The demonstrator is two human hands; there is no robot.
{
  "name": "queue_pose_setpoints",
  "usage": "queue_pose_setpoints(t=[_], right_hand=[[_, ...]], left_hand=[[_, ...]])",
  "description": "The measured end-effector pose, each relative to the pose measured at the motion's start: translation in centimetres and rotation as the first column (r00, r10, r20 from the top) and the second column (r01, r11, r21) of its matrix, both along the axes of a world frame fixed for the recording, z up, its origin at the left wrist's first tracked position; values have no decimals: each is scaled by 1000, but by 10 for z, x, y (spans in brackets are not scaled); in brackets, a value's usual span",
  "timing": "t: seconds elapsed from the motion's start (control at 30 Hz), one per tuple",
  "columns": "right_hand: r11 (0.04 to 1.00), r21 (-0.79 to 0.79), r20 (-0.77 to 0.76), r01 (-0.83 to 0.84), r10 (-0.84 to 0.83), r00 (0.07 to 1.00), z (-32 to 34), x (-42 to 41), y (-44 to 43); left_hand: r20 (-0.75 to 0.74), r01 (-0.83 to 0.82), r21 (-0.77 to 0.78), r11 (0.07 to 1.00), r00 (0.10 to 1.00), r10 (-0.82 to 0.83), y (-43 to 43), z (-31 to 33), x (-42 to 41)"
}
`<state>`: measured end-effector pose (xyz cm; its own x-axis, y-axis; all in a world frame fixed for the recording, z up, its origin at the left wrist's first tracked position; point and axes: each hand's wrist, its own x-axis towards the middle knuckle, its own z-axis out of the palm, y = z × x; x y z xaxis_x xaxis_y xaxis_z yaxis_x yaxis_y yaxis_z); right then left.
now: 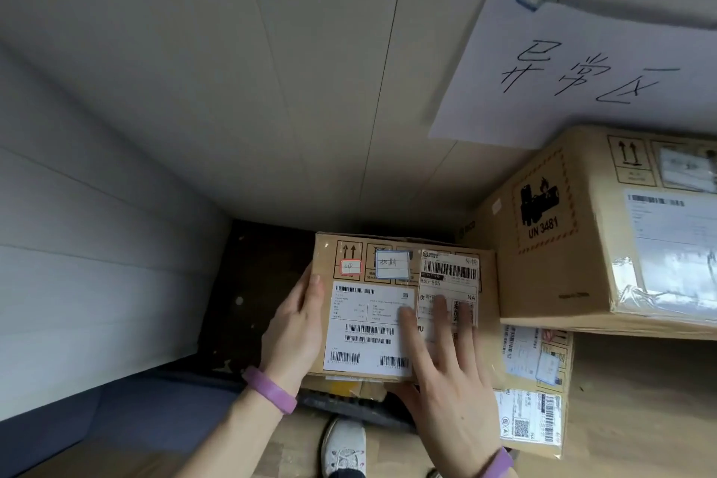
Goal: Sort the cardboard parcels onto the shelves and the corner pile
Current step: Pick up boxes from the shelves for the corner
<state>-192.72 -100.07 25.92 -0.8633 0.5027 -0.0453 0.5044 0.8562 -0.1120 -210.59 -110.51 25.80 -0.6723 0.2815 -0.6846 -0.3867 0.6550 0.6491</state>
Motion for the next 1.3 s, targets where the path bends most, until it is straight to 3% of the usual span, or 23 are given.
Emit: queue_pose_setpoints(t=[0.2, 0.4, 0.73, 0.9, 1.0, 1.1, 1.17, 1.3], right_hand=[[997, -76, 120, 31, -21, 993, -20, -5, 6], [998, 5, -8, 66, -66, 998, -44, -15, 0], [995, -39, -84, 89, -92, 992, -52, -24, 3], [984, -152, 61, 92, -83, 995, -32, -28, 4], [947, -248, 147, 205, -172, 974, -8, -41, 10], [930, -294, 225, 222, -158, 961, 16, -49, 25], [869, -419, 314, 263, -133, 940, 30, -52, 36], [822, -484, 311, 301, -160, 937, 70, -59, 42]], left_hand=[[34, -35, 30, 999, 999, 34, 8, -22, -2], [2, -7, 39, 999, 1000, 7, 17, -23, -20], [-17, 47, 36, 998, 999, -47, 28, -25, -36], [38, 59, 35, 998, 997, -61, 37, -3, -36], [81, 33, 15, 999, 996, -34, 36, 20, -36], [112, 24, 22, 999, 993, -26, 33, 51, -34], [123, 40, 27, 999, 991, -43, 31, 72, -31], [149, 30, 19, 999, 988, -33, 27, 116, -19]])
